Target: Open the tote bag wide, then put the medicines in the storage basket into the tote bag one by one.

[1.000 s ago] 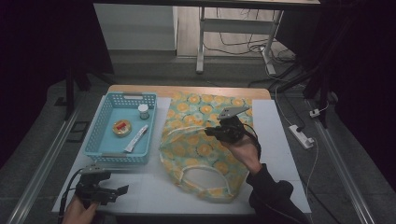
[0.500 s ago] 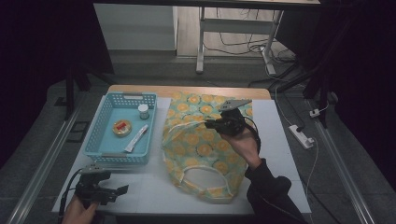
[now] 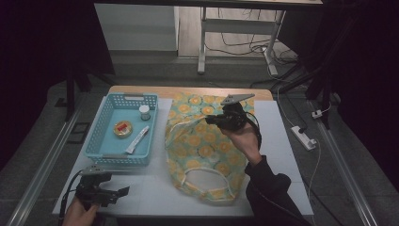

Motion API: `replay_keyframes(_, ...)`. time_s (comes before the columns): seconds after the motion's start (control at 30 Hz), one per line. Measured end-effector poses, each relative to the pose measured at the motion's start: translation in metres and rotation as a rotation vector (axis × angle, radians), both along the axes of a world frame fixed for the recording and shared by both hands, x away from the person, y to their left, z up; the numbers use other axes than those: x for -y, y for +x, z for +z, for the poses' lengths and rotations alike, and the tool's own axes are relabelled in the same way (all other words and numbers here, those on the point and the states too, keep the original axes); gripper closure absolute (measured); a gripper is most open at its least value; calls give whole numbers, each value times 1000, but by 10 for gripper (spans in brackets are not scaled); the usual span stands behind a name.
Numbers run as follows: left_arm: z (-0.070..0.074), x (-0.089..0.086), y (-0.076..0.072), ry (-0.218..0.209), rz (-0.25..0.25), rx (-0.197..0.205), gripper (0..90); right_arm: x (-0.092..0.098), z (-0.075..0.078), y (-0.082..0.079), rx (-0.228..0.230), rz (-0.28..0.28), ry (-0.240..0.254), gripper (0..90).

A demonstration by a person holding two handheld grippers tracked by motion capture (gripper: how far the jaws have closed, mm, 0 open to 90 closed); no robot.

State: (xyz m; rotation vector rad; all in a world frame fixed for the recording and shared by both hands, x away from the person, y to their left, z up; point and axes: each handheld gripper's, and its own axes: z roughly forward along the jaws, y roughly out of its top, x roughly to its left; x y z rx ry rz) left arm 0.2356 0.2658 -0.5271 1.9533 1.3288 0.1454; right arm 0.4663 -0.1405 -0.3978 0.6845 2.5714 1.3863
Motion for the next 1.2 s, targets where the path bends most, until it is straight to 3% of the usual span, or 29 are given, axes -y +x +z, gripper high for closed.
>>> replay_keyframes(0.47,0,0,0,3,-4,1,9,1,-3,1,-6,-5,-3,900)
replay_keyframes(0.87,2,-3,-3,-23,18,32,0,4,-2,0,-7,-7,7,900)
replay_keyframes(1.2,11,-5,-3,-62,-7,35,0,3,-4,0,-9,-7,0,900)
